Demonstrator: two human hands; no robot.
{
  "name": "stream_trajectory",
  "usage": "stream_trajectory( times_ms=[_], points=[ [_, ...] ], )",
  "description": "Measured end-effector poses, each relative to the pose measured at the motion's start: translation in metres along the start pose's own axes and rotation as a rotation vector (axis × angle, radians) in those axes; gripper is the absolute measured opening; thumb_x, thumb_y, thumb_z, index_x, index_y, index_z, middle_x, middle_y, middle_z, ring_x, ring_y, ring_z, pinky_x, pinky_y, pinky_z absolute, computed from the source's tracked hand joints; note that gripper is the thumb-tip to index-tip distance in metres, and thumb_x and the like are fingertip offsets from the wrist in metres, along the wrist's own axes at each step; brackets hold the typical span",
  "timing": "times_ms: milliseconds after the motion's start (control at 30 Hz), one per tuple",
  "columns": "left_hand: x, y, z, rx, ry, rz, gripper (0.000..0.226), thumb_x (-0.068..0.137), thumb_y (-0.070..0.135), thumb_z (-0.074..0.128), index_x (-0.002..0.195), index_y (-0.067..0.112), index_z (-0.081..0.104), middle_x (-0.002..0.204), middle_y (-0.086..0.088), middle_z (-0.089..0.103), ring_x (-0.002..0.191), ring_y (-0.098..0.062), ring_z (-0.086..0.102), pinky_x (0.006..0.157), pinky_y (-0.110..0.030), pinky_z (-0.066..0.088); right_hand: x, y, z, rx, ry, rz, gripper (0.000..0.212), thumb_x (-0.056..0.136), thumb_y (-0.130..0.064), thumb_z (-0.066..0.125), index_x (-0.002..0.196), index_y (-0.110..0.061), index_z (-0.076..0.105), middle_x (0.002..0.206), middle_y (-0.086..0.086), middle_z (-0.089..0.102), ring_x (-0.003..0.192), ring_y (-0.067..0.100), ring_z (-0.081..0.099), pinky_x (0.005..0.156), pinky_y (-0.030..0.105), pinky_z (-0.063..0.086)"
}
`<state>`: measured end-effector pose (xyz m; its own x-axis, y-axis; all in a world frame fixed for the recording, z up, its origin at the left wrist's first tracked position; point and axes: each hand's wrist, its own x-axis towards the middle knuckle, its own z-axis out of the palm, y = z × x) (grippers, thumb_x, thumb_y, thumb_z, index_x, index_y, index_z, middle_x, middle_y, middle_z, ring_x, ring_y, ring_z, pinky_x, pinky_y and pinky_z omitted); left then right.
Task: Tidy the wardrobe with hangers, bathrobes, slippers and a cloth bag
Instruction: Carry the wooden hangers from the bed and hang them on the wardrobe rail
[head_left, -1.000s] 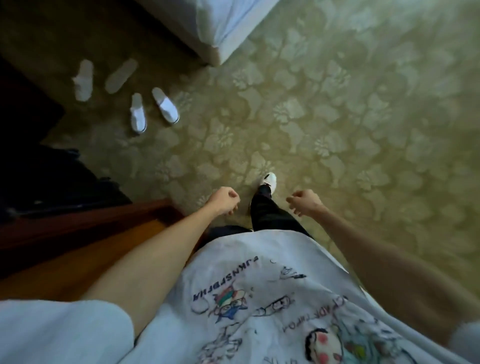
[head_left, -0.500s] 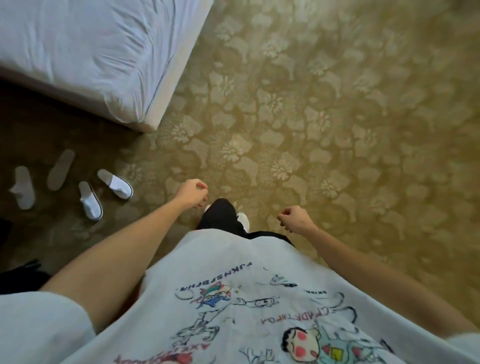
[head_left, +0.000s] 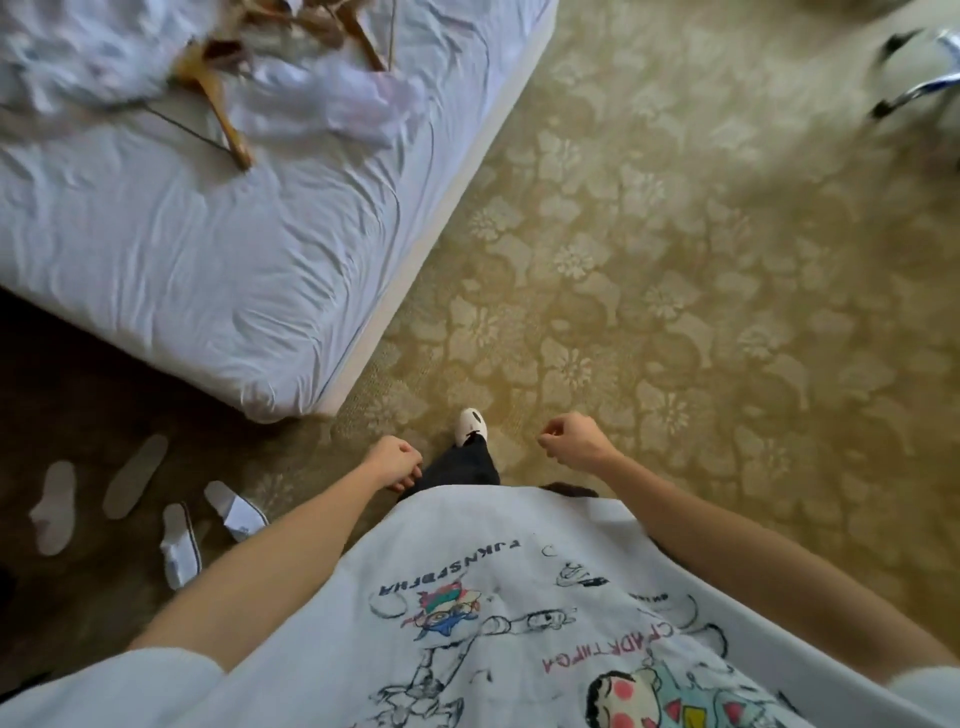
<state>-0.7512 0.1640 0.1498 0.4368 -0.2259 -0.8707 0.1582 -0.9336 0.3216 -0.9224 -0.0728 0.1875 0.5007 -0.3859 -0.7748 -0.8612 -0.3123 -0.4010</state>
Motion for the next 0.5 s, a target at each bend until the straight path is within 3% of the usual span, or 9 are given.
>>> stream_trajectory(
  times_ms=[200,300,400,500],
  points=[
    [0.061,0.183,-0.064,-0.018,-0.048,0.158,0.017,0.099,0.009,0.052,0.090,0.006,0.065,0.076,-0.008,0.067,0.054,-0.017,0.057,0.047,-0.024,0.045,0.068,-0.003,-0.127,0.033,0.204,0.109,0.018,0.091,-0.017,0.060,0.081,-0.011,0.073,0.078,0.005,0.073,0.076,0.021,0.066,0.071,0.030,0.051],
    [0.089,0.271,-0.081,-0.011,-0.091,0.232,0.014,0.100,0.013,0.054,0.097,0.006,0.066,0.082,-0.008,0.070,0.057,-0.016,0.061,0.049,-0.024,0.049,0.099,0.009,-0.174,0.056,0.162,0.185,0.018,0.093,-0.018,0.061,0.083,-0.011,0.073,0.078,0.005,0.073,0.070,0.019,0.066,0.071,0.034,0.056],
    [0.125,0.347,-0.094,0.022,-0.128,0.279,0.015,0.101,0.016,0.055,0.103,0.008,0.067,0.085,-0.006,0.072,0.062,-0.014,0.064,0.051,-0.022,0.050,0.145,0.022,-0.221,0.039,0.093,0.249,0.022,0.095,-0.020,0.060,0.089,-0.004,0.074,0.075,0.005,0.072,0.059,0.014,0.062,0.057,0.026,0.053],
    [0.169,0.419,-0.116,0.030,-0.129,0.270,0.016,0.101,0.018,0.056,0.106,0.007,0.067,0.085,-0.004,0.072,0.063,-0.014,0.065,0.054,-0.023,0.052,0.209,0.017,-0.284,0.040,0.086,0.274,0.025,0.094,-0.020,0.060,0.090,0.001,0.074,0.075,0.010,0.073,0.056,0.016,0.061,0.055,0.028,0.053]
  ],
)
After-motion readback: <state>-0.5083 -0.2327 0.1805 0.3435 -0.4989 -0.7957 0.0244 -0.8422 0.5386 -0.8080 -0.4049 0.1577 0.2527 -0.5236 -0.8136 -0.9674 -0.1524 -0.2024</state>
